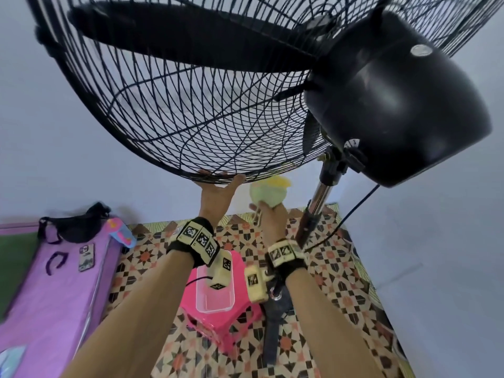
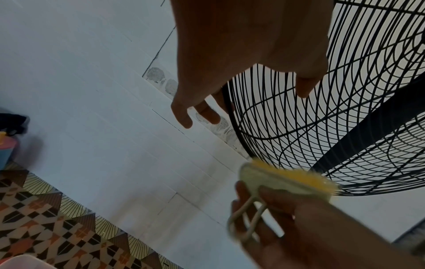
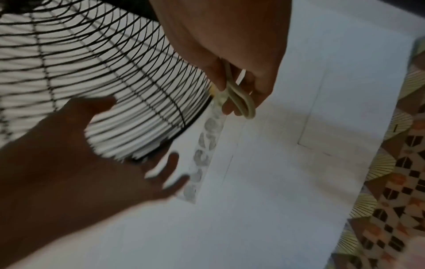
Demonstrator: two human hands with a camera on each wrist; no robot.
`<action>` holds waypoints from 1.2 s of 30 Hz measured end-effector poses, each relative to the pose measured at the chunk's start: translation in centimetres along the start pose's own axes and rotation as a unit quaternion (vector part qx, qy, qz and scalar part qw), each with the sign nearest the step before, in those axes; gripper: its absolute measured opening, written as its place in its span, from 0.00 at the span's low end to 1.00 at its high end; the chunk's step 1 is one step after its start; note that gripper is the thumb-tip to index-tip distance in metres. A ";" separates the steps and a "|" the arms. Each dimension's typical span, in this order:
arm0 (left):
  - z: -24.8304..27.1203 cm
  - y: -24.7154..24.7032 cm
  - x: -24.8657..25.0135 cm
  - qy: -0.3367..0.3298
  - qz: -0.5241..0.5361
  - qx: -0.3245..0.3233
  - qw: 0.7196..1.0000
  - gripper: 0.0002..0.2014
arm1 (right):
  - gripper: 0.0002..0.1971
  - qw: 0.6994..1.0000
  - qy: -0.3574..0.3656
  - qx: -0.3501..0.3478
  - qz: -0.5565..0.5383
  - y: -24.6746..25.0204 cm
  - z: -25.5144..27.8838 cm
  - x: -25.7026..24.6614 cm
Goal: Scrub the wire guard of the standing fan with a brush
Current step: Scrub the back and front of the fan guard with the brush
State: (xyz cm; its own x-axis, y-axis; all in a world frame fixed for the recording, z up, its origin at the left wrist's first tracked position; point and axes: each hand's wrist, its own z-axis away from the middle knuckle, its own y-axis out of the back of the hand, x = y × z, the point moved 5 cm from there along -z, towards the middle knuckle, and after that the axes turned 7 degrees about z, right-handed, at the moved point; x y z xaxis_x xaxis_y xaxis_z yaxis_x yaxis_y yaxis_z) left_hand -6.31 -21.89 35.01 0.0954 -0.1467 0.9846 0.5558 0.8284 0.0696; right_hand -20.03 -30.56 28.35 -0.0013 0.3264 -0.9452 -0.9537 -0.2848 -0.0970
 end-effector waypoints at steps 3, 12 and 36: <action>-0.5 -0.1 -0.2 -0.002 0.006 -0.012 1.000 0.60 | 0.12 0.999 -0.008 -0.025 0.038 0.4 0.6 1.9; -0.5 -0.1 -0.3 0.007 0.008 0.002 1.000 0.69 | 0.20 0.998 0.054 0.003 0.044 0.1 2.5 -2.5; 0.6 -0.2 0.2 -0.003 0.005 0.003 1.000 0.59 | 0.14 0.991 0.092 0.080 0.053 2.5 0.2 -5.2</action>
State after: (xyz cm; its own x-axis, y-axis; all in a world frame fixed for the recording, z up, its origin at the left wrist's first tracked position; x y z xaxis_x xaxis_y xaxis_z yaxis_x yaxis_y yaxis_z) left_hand -6.86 -21.77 35.31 0.0960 -0.1342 0.9863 0.5497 0.8332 0.0599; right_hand -22.49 -32.81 33.07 -0.0622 0.1281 -0.9898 -0.9868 -0.1567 0.0418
